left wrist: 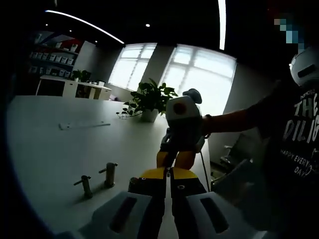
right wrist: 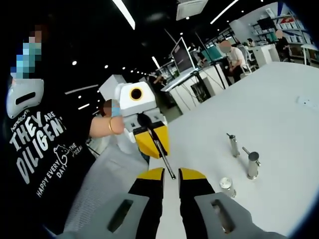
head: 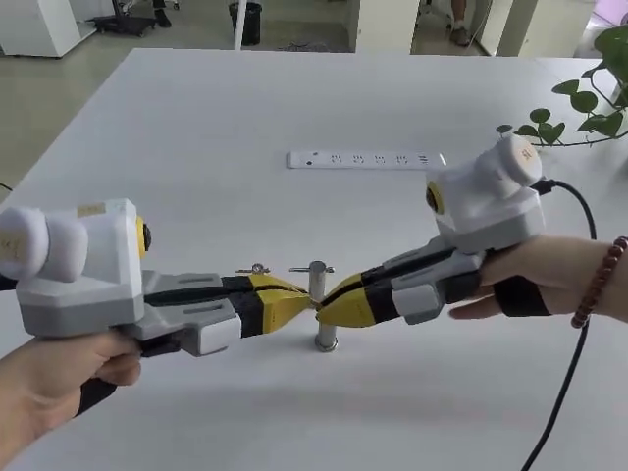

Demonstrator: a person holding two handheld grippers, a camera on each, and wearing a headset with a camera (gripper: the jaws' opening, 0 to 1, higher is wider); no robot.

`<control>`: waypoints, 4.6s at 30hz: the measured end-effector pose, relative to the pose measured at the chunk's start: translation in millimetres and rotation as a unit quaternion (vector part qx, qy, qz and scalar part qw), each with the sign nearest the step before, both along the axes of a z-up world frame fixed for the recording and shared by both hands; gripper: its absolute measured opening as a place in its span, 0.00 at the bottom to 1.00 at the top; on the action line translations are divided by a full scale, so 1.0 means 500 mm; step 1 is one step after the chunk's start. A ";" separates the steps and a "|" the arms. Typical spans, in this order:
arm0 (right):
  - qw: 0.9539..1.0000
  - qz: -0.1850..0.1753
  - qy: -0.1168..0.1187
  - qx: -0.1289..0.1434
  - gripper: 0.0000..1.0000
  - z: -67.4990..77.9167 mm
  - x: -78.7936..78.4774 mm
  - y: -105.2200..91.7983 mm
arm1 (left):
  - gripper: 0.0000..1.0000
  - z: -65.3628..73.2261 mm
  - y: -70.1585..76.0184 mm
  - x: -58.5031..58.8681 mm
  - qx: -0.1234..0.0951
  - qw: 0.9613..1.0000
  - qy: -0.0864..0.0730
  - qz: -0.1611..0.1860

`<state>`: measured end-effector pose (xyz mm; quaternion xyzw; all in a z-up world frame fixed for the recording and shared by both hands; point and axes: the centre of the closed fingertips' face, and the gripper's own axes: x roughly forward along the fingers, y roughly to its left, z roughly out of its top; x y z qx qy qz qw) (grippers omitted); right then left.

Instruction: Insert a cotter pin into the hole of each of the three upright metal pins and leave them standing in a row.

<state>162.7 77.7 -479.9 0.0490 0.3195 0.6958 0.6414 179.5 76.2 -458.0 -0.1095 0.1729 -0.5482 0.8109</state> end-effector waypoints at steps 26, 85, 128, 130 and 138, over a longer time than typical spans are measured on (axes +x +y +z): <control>0.999 0.017 -0.028 -0.016 0.01 0.000 -0.009 -0.009 | 0.00 -0.011 -0.009 -0.014 -0.009 1.000 0.024 -0.015; 0.949 0.056 -0.198 -0.240 0.00 -0.163 0.105 -0.128 | 0.23 -0.187 -0.018 0.100 0.218 0.971 -0.066 0.069; 0.932 0.098 -0.245 -0.249 0.00 -0.163 0.112 -0.091 | 0.12 -0.209 -0.057 0.107 0.215 0.974 -0.059 0.046; 0.930 0.101 -0.249 -0.250 0.00 -0.163 0.112 -0.088 | 0.12 -0.209 -0.057 0.107 0.215 0.974 -0.059 0.047; 0.926 0.106 -0.262 -0.250 0.00 -0.168 0.119 -0.072 | 0.12 -0.211 -0.058 0.109 0.213 0.974 -0.055 0.048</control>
